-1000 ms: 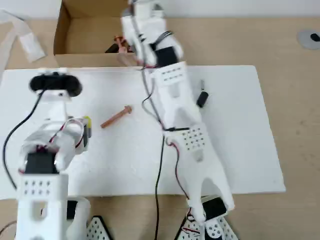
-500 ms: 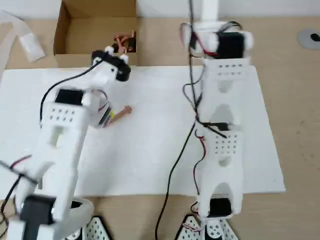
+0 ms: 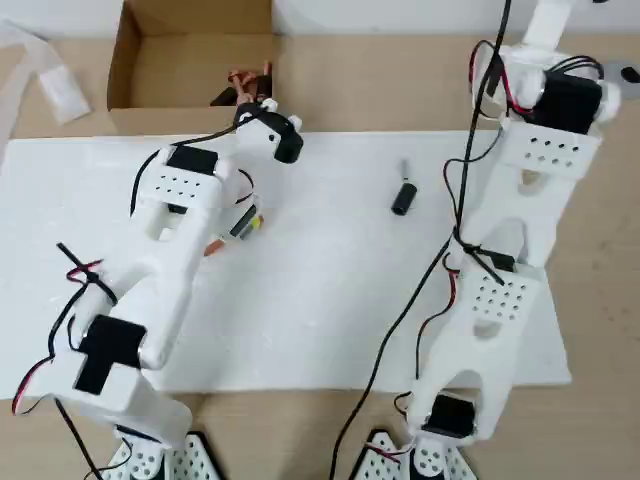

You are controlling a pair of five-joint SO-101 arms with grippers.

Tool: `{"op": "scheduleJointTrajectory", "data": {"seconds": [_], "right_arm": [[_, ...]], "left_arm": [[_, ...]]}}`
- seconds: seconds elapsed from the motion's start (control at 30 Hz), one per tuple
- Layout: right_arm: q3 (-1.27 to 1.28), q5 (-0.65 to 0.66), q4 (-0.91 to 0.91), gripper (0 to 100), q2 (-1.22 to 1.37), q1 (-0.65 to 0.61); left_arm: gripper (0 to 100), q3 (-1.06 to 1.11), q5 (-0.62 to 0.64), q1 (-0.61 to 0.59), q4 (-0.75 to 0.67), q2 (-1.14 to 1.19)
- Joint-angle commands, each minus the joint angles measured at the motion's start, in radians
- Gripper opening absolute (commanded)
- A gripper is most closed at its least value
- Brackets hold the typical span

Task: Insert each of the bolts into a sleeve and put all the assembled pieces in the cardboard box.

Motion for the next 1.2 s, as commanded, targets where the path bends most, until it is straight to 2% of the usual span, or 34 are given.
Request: {"op": "scheduleJointTrajectory", "data": {"seconds": [0.0, 0.47, 0.63, 0.7, 0.77, 0.87, 0.97, 1.07, 1.17], "right_arm": [[-0.025, -0.005, 0.020, 32.6, -0.079, 0.016], [-0.025, -0.003, 0.020, 32.6, -0.074, 0.016], [-0.024, -0.003, 0.020, 32.6, -0.073, 0.015], [-0.001, -0.002, 0.020, 32.6, -0.073, 0.010], [0.058, 0.040, 0.020, 32.6, -0.073, -0.002], [0.197, 0.126, 0.020, 32.6, -0.073, -0.028], [0.351, 0.140, 0.020, 32.6, -0.079, -0.054], [0.456, 0.130, 0.020, 32.5, -0.081, -0.094], [0.536, 0.029, 0.020, 32.5, -0.082, -0.147]], "left_arm": [[13, -0.052, -0.002, 0.011, -0.037, 0.013], [13, -0.052, 0.002, 0.012, -0.187, 0.200], [13, -0.054, 0.021, 0.012, -0.198, 0.229], [10, -0.052, 0.021, 0.012, -0.195, 0.228], [3, -0.052, 0.021, 0.011, -0.193, 0.228], [1, -0.071, 0.029, 0.006, -0.141, 0.226], [1, -0.137, 0.094, -0.014, -0.066, 0.226], [1, -0.226, 0.121, -0.051, 0.003, 0.216], [1, -0.275, 0.124, -0.074, 0.077, 0.148]]}}
